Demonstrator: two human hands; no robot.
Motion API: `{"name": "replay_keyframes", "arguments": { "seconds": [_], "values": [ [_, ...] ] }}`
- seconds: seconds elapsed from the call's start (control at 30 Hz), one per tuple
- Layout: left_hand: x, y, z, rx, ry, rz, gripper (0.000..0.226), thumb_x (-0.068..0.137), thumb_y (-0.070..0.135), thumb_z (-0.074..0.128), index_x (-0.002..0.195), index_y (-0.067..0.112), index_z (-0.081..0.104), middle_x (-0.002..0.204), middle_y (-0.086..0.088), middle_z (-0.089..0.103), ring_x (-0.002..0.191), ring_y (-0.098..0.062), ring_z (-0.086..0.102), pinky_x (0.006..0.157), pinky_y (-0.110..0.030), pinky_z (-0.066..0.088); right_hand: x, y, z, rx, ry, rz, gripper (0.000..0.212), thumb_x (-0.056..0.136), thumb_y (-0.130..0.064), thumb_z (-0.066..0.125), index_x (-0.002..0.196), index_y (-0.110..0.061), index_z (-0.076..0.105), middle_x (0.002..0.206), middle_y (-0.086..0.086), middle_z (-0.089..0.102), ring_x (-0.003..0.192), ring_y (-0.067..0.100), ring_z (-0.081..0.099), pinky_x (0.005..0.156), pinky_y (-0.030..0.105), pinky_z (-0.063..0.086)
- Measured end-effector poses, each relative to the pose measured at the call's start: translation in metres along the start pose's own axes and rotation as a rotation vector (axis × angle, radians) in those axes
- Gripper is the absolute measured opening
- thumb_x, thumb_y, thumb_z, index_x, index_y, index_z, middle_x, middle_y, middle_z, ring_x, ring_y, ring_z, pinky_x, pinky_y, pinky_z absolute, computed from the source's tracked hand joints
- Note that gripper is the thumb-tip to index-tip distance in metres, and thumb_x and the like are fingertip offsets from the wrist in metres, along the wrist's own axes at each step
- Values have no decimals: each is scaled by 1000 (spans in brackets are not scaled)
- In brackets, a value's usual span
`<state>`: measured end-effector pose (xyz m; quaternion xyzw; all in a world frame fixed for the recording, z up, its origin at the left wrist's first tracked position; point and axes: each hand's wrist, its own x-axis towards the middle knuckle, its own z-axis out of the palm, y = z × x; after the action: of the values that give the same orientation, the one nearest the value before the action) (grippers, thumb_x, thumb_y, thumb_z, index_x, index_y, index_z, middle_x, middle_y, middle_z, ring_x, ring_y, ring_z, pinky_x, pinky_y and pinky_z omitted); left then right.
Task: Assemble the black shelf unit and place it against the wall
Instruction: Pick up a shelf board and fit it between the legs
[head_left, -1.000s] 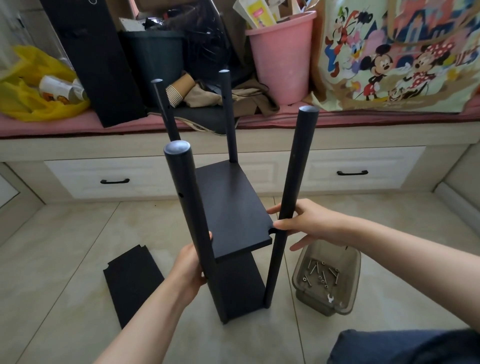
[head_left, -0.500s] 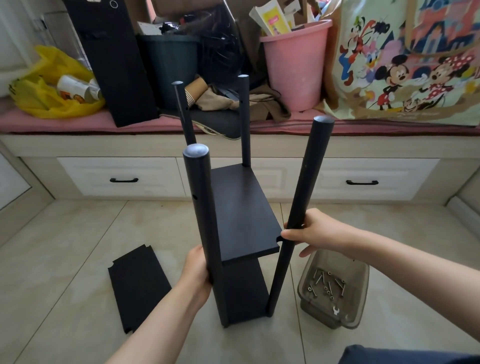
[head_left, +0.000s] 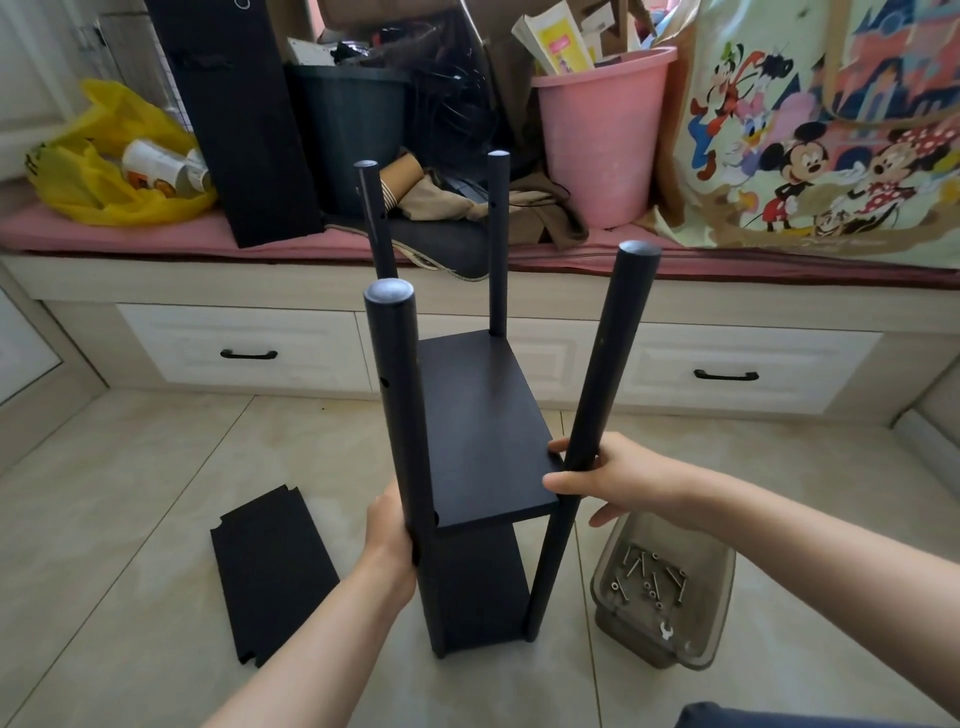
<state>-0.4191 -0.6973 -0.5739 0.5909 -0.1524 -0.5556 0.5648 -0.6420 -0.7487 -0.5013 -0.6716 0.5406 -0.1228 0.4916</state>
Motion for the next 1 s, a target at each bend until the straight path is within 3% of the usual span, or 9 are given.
{"name": "replay_keyframes", "arguments": {
  "seconds": [0.23,0.33,0.43,0.57,0.63,0.7,0.8,0.9,1.0],
  "values": [
    [5,5,8,-30,7,63,49,103,39,44,64,24,70,60,4,67,47,-8,64,40,-16,45,11,-1,7,73,0,4,31,92,-42,66,93,-57,40,104,-21,60,101,2,58,81,29,52],
    [7,9,9,-68,15,65,48,103,42,44,71,22,73,64,3,71,51,-10,68,41,-18,48,12,0,7,64,6,13,20,93,-40,65,108,-48,54,114,-7,67,108,13,62,90,32,52],
    [12,13,5,-94,5,85,61,103,45,42,56,26,75,61,5,69,49,-9,67,40,-18,48,13,1,14,15,26,10,32,94,-37,63,118,-17,64,120,14,66,111,30,62,77,25,50],
    [17,24,-4,-119,69,43,51,100,49,45,61,25,67,52,8,63,42,-8,61,41,-19,47,11,0,30,-6,67,-36,9,94,-36,64,98,-29,61,104,1,68,97,22,66,75,29,57],
    [20,27,-9,-129,133,12,42,98,53,47,72,22,60,49,9,61,42,-8,60,49,-26,46,10,1,33,-47,34,-92,32,90,-42,65,118,-41,48,109,-19,60,104,11,62,85,32,57],
    [24,29,-12,-128,197,-20,42,97,55,47,74,22,57,47,8,59,48,-12,58,53,-30,42,9,-2,35,-103,31,-96,64,86,-47,67,142,-47,36,120,-19,56,113,14,60,97,37,53],
    [23,24,-10,-45,296,20,43,100,49,38,72,19,49,65,0,53,62,-17,49,58,-32,37,9,-9,35,-112,92,-47,57,86,-44,70,139,-36,50,104,-15,59,98,19,67,81,35,61],
    [12,5,-6,136,369,116,52,105,51,24,79,15,53,86,-6,56,78,-24,53,80,-38,44,9,-9,29,-118,82,-32,51,88,-43,69,136,-32,54,95,-10,62,90,15,67,69,29,62],
    [-1,-14,0,299,471,103,60,105,55,18,121,9,52,134,-16,51,120,-38,49,108,-52,36,11,-8,25,-108,71,-16,52,89,-46,68,137,-35,52,94,-8,64,90,14,68,66,25,61]
  ]
}}
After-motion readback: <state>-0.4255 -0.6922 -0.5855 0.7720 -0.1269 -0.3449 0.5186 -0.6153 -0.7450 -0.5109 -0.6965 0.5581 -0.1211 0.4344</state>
